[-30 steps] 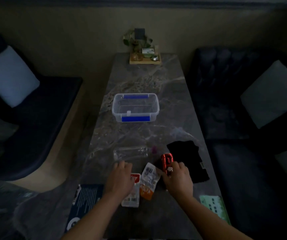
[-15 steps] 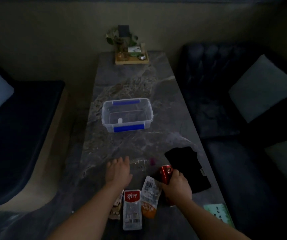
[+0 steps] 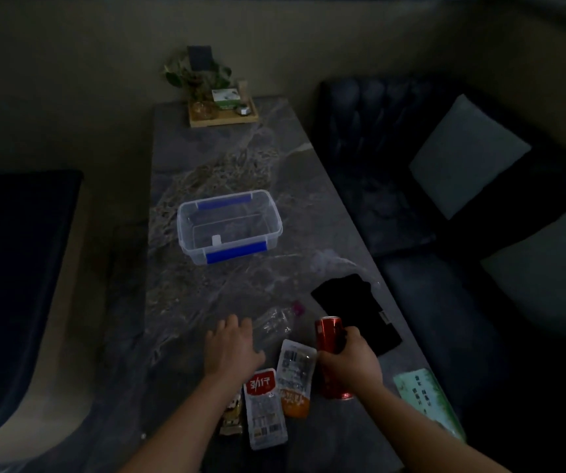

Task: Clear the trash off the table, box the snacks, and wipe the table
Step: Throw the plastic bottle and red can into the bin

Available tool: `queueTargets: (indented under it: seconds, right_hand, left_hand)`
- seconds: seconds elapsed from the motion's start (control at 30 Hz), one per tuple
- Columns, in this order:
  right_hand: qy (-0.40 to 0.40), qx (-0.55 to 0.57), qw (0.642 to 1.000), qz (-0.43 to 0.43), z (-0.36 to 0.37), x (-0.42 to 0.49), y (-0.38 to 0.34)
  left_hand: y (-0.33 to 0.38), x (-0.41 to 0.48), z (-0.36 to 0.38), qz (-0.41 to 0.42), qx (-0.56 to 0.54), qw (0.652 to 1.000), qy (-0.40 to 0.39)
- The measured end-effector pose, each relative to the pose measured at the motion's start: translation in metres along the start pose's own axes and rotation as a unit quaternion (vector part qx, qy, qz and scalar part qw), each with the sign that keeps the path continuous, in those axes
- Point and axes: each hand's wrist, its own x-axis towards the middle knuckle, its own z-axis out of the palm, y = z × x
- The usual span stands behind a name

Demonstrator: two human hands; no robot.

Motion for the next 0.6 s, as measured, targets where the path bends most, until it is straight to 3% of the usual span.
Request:
queueTargets:
  seconds: [0.3, 0.6]
  right_hand:
    - [0.07, 0.019, 0.997, 0.04, -0.005, -0.056, 0.035]
    - [0.103, 0.064, 0.987, 0.108, -0.003, -0.12, 0.111]
  left_hand:
    - [0.032, -0.033, 0.012, 0.113, -0.016, 0.993, -0.018]
    - [0.072, -0.088, 0.029, 0.155, 0.032, 0.986, -0.061]
